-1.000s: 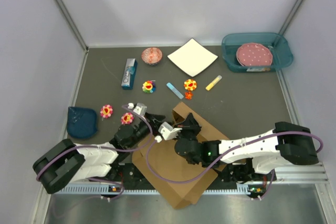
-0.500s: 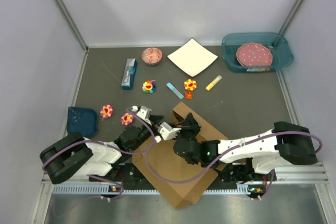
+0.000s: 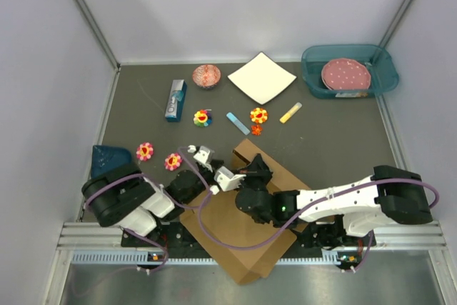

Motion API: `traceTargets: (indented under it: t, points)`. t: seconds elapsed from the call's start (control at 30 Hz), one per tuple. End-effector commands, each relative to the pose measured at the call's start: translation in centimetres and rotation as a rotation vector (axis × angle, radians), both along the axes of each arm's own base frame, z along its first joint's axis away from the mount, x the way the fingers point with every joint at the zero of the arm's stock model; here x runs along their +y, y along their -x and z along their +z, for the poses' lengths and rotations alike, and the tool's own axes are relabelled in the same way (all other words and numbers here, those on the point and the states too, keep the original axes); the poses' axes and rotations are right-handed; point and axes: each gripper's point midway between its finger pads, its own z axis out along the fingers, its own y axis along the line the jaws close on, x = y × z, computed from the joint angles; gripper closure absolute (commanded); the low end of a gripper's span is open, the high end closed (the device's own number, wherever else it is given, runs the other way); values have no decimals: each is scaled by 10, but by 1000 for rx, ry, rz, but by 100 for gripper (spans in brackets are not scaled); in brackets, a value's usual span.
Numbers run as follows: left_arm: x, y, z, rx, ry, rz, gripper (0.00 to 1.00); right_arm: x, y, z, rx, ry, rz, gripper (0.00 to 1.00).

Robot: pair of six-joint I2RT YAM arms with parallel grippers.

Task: Fold the paper box

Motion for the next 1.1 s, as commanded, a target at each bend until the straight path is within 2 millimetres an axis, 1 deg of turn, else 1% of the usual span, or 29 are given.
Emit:
traceTargets:
  t: [0.0, 0.13, 0.17, 0.27, 0.33, 0.4, 0.43, 0.5, 0.53, 0.57, 0.63, 0.67, 0.7, 0.77, 0.8, 0.87, 0.9, 0.93, 0.97, 1.0, 1.07]
  points:
    - [-25, -4, 77, -245, 202, -75, 14, 37, 24, -55, 201, 11, 226, 100]
    - [-34, -8, 89, -268, 230, -90, 17, 37, 25, -55, 202, 11, 229, 100]
    - [-34, -9, 89, -272, 228, -87, 17, 37, 25, -53, 200, 8, 230, 100]
    - [-35, -12, 100, -301, 242, -78, 15, 37, 25, -52, 199, 6, 231, 100]
    - [-36, -14, 111, -328, 259, -73, 15, 38, 25, -52, 198, 2, 235, 100]
    - [-39, -17, 114, -342, 255, -72, 15, 38, 25, -52, 197, 1, 236, 100]
    - [-42, -19, 118, -358, 255, -72, 17, 39, 25, -52, 198, -2, 237, 100]
    - [-46, -23, 113, -357, 236, -66, 20, 40, 25, -52, 200, -6, 239, 100]
    - [-46, -26, 114, -362, 237, -56, 23, 40, 25, -51, 205, -10, 239, 100]
    - [-46, -29, 114, -362, 236, -44, 33, 41, 26, -53, 213, -14, 242, 100]
    - [-47, -32, 113, -367, 228, -38, 45, 41, 27, -53, 218, -13, 242, 100]
    - [-48, -32, 114, -371, 228, -39, 56, 40, 27, -54, 218, -10, 242, 100]
    - [-50, -33, 111, -371, 218, -45, 61, 40, 27, -53, 218, -12, 242, 100]
    - [-52, -32, 113, -387, 212, -55, 71, 38, 26, -51, 213, -6, 241, 100]
    - [-52, -32, 113, -389, 208, -56, 80, 38, 26, -50, 211, -9, 239, 100]
    - [-51, -31, 111, -393, 199, -59, 87, 36, 25, -44, 203, -24, 231, 100]
    - [-50, -31, 112, -396, 197, -57, 94, 34, 25, -43, 203, -27, 228, 100]
    - [-48, -31, 110, -395, 190, -52, 96, 33, 25, -40, 200, -35, 222, 100]
    - [-48, -30, 108, -391, 184, -52, 96, 32, 25, -38, 204, -55, 214, 96]
    - [-47, -31, 110, -392, 185, -48, 96, 28, 26, -36, 215, -55, 209, 80]
    - [-47, -31, 110, -389, 181, -50, 96, 28, 28, -29, 221, -96, 206, 68]
